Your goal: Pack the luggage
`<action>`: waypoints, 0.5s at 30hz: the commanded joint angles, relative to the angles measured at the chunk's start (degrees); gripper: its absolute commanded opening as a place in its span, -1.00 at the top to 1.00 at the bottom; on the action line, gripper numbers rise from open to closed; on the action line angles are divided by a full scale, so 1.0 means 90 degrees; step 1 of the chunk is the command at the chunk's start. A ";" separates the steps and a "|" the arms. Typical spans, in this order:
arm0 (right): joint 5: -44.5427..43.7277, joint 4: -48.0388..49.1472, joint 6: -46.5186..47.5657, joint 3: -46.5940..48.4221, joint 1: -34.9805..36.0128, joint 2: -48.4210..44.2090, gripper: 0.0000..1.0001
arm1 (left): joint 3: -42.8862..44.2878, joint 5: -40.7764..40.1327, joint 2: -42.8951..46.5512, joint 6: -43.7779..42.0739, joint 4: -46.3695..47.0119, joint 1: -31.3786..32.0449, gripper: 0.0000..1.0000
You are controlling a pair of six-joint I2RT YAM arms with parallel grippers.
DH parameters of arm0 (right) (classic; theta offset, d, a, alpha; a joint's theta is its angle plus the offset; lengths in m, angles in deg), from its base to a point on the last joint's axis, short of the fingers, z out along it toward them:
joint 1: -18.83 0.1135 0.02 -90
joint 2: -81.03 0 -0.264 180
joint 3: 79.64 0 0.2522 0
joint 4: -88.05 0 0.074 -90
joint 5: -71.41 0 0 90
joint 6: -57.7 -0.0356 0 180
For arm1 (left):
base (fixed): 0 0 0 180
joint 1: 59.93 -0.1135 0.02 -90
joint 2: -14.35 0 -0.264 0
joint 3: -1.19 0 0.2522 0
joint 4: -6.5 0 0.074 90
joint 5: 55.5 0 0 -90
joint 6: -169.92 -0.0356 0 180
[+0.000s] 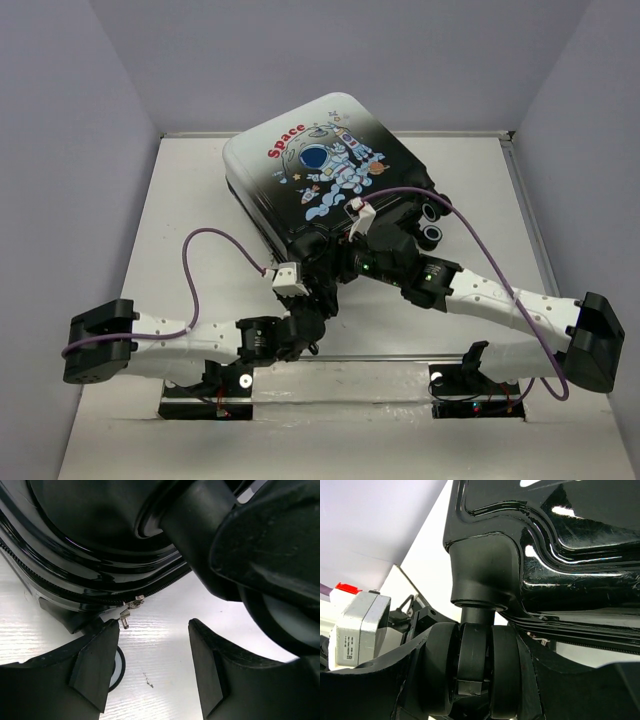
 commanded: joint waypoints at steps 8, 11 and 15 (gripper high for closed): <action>0.0817 0.1271 -0.0081 0.0374 0.0114 -0.0221 0.86 | 0.0850 -0.1059 -0.0847 0.0322 -0.0192 -0.0217 -0.19; 0.0798 0.1310 -0.0033 0.0364 0.0181 -0.0192 0.86 | 0.1250 -0.1420 -0.1158 0.0917 -0.0973 -0.0217 -0.08; 0.0798 0.1359 0.0211 0.0481 0.0435 -0.0104 0.86 | 0.2158 -0.1860 -0.1880 0.2047 -0.2995 -0.0217 0.06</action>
